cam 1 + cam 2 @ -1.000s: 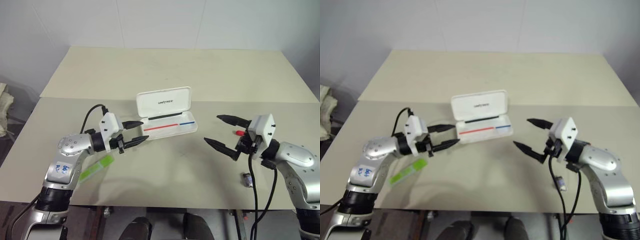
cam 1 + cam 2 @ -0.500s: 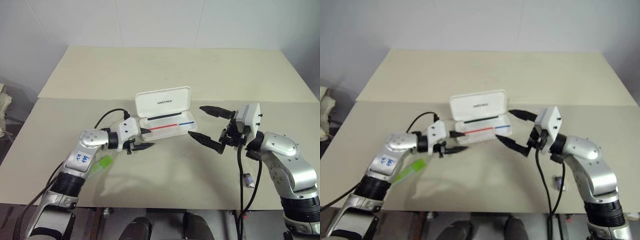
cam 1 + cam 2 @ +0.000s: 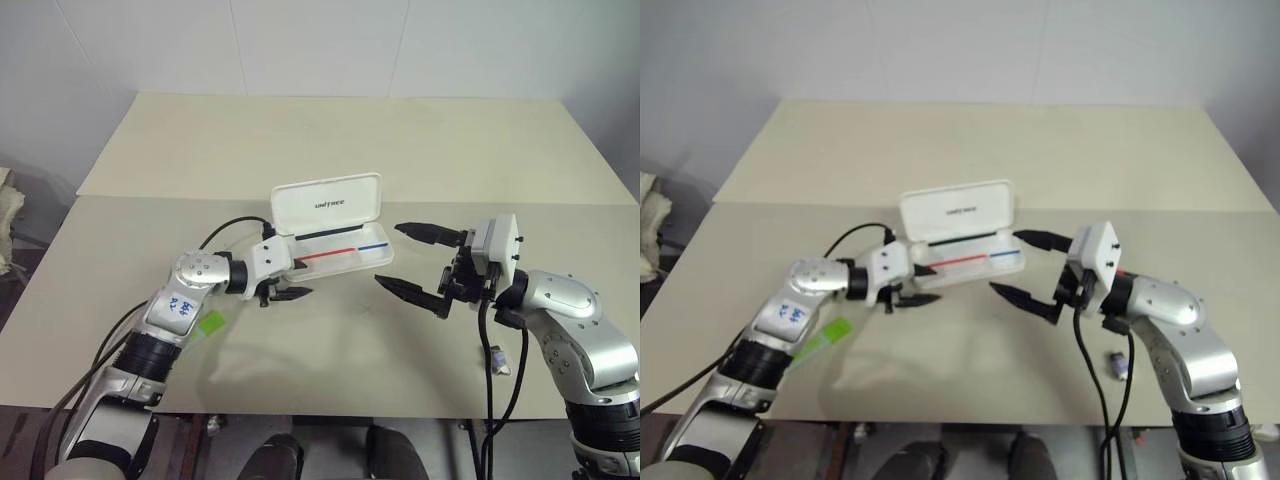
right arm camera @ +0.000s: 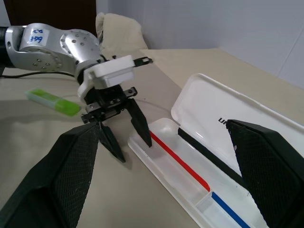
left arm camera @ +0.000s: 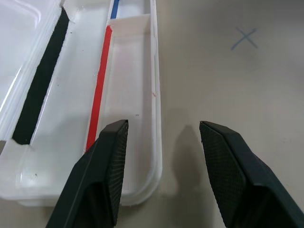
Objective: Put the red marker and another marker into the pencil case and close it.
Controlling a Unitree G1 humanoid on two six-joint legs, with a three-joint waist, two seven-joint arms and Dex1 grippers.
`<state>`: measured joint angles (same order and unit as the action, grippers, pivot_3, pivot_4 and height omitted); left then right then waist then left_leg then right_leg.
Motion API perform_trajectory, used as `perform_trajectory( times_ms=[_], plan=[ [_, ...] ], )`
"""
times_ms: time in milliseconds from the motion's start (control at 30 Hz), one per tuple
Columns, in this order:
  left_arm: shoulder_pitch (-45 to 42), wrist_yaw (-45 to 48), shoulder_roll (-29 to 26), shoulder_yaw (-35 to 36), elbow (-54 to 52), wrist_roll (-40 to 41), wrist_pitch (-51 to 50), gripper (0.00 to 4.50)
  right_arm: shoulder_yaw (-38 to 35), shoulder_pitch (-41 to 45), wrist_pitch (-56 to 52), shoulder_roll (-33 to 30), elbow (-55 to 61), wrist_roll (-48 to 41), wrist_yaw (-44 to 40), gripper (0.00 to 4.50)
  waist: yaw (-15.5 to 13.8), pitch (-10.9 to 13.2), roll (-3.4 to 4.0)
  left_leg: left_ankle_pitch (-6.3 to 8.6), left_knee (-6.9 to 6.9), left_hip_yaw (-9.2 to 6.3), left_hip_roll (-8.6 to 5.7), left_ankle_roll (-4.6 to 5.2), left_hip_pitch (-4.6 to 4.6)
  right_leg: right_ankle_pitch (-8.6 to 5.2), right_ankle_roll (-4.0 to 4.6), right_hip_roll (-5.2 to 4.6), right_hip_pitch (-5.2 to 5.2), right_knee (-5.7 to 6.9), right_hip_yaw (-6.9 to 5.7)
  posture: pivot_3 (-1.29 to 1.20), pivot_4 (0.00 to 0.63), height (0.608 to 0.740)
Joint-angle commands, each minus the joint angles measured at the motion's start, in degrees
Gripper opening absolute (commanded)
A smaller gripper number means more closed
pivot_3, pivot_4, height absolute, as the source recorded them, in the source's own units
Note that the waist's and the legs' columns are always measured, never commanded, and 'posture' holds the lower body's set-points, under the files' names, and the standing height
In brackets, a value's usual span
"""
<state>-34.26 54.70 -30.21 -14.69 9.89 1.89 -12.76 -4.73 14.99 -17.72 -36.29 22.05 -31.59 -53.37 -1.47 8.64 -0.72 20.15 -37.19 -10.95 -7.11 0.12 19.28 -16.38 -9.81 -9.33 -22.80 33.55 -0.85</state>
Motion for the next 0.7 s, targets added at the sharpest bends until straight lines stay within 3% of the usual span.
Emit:
perform_trajectory(
  times_ms=[33,200,300,500,700],
  plan=[
    [-2.41,0.14,0.31,-1.38,0.90,-1.83,-1.84,2.52,-1.30,1.12,0.58,-1.08,0.80,-0.47,-0.55,4.50,0.04,0.00,-0.01,0.00,0.00,0.01,0.00,0.00,0.00,0.01,-0.01,0.00,0.00,0.00,0.00,0.00,0.150,0.740],
    [-4.93,1.54,0.49,-5.27,3.76,-5.28,-3.74,2.52,-1.63,2.58,0.94,-1.70,0.30,-0.12,-0.50,4.50,0.07,0.00,-0.01,0.00,0.00,0.03,0.00,0.00,-0.01,0.01,-0.01,0.00,-0.01,0.00,-0.01,0.00,0.150,0.740],
    [-5.98,1.63,1.05,-6.40,5.00,-6.33,-4.17,1.98,-1.63,3.31,1.14,-1.91,-0.06,0.05,-0.51,4.50,-0.01,-0.03,-0.06,0.00,-0.02,0.12,0.01,0.00,-0.02,0.03,-0.03,0.00,0.00,-0.01,0.00,0.00,0.150,0.740],
    [-6.57,0.86,1.72,-7.61,6.55,-8.45,-3.94,0.07,-1.57,4.38,1.16,-2.11,-0.35,0.24,-0.44,4.50,-0.20,-0.10,-0.15,0.00,-0.13,0.14,0.01,0.00,-0.05,0.13,-0.04,-0.01,0.05,0.02,0.01,0.00,0.150,0.740],
    [-5.60,1.25,2.40,-7.40,4.53,-7.54,-3.49,0.02,-1.59,4.59,0.98,-2.36,-0.50,0.21,-0.58,4.50,-0.32,-0.12,-0.18,-0.02,-0.35,0.21,0.01,0.01,-0.06,0.28,-0.09,0.01,0.22,-0.09,0.03,0.00,0.150,0.740]
  ],
)
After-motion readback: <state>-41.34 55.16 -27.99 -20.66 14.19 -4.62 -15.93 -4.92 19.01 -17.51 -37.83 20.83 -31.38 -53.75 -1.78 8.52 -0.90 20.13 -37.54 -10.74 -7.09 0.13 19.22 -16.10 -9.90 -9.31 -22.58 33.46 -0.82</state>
